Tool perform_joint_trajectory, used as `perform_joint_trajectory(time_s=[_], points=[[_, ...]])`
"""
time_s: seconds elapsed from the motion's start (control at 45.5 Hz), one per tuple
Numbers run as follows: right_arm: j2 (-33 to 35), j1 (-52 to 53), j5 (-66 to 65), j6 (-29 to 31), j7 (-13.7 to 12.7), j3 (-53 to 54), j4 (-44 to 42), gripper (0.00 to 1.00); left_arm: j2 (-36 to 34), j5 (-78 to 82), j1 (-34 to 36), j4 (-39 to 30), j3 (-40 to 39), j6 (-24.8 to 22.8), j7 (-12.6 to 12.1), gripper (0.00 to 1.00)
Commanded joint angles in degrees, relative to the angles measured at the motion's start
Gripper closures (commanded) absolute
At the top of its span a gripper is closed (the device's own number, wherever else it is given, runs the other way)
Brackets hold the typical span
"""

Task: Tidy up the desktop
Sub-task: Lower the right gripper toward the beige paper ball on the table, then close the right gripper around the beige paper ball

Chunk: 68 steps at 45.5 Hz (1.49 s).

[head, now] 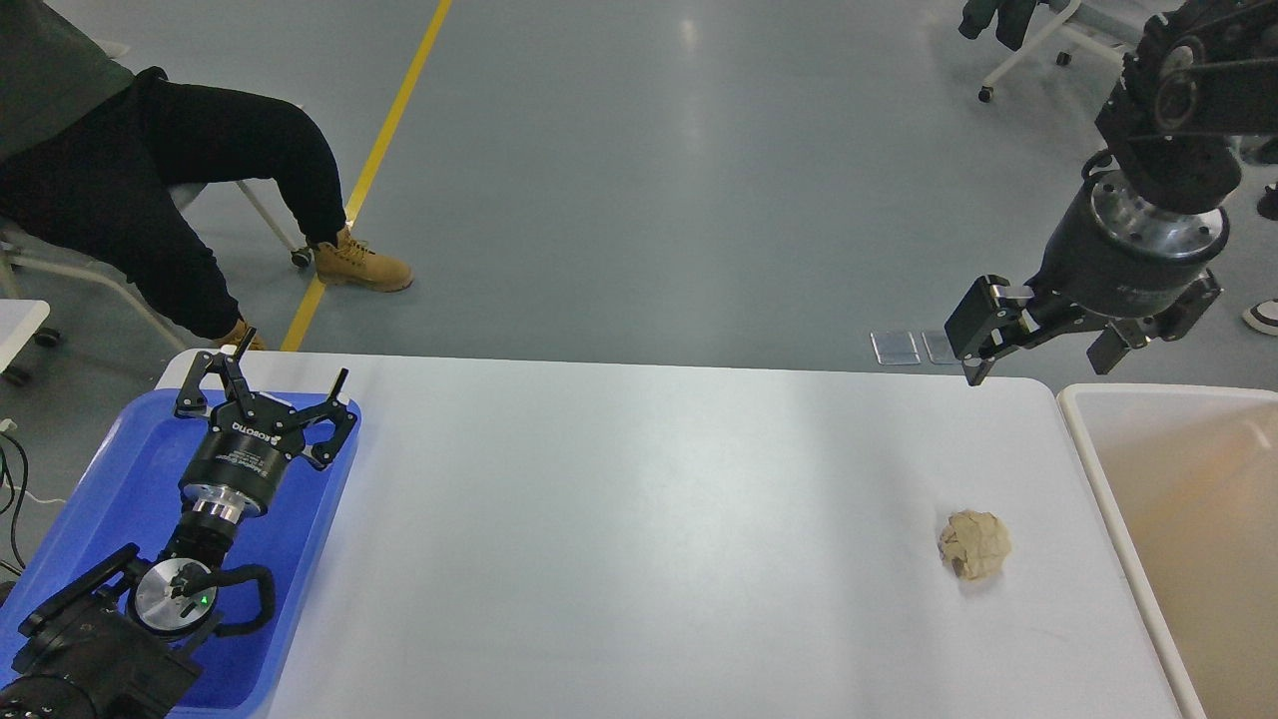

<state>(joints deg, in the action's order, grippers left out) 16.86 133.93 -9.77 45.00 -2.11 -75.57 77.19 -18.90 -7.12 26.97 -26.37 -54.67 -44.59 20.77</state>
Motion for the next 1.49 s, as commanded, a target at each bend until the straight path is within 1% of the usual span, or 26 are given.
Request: perform_joint_trajectory(time_s=[0.0, 0.132, 0.242, 0.615, 0.747, 0.878, 1.032, 1.23, 1.317, 1.471], points=[[-0.5, -2.0, 0.1, 0.0, 0.0, 0.3, -0.6, 0.0, 0.0, 0.0, 0.0, 0.0, 0.0, -0.1, 0.0, 0.01], [-1.7, -5.4, 0.5, 0.0, 0.0, 0.7, -2.0, 0.0, 0.0, 0.0, 0.0, 0.0, 0.0, 0.0, 0.0, 0.01], [-2.8, -9.4, 0.8, 0.0, 0.0, 1.2, -4.9, 0.0, 0.0, 0.0, -0.1, 0.0, 0.0, 0.0, 0.0, 0.01], [-2.8, -28.8, -1.6, 0.0, 0.0, 8.4, -17.4, 0.0, 0.0, 0.0, -0.1, 0.0, 0.0, 0.0, 0.0, 0.01], [-3.1, -34.9, -4.5, -4.3, 0.0, 13.1, -21.0, 0.0, 0.0, 0.0, -0.1, 0.0, 0.0, 0.0, 0.0, 0.01], [-3.3, -39.4, -5.7, -7.1, 0.0, 13.5, -24.7, 0.0, 0.0, 0.0, -0.1, 0.0, 0.0, 0.0, 0.0, 0.01], [-3.3, -47.3, -8.4, -11.2, 0.0, 15.8, -30.3, 0.0, 0.0, 0.0, 0.0, 0.0, 0.0, 0.0, 0.0, 0.01], [-3.4, -51.5, -17.3, -14.3, 0.0, 15.9, -32.5, 0.0, 0.0, 0.0, 0.0, 0.0, 0.0, 0.0, 0.0, 0.01], [-3.4, -53.2, -18.4, -15.9, 0.0, 15.9, -33.9, 0.0, 0.0, 0.0, 0.0, 0.0, 0.0, -0.1, 0.0, 0.01], [-3.4, -54.9, -18.4, -17.0, 0.0, 15.8, -35.0, 0.0, 0.0, 0.0, 0.0, 0.0, -0.1, 0.0, 0.0, 0.01]])
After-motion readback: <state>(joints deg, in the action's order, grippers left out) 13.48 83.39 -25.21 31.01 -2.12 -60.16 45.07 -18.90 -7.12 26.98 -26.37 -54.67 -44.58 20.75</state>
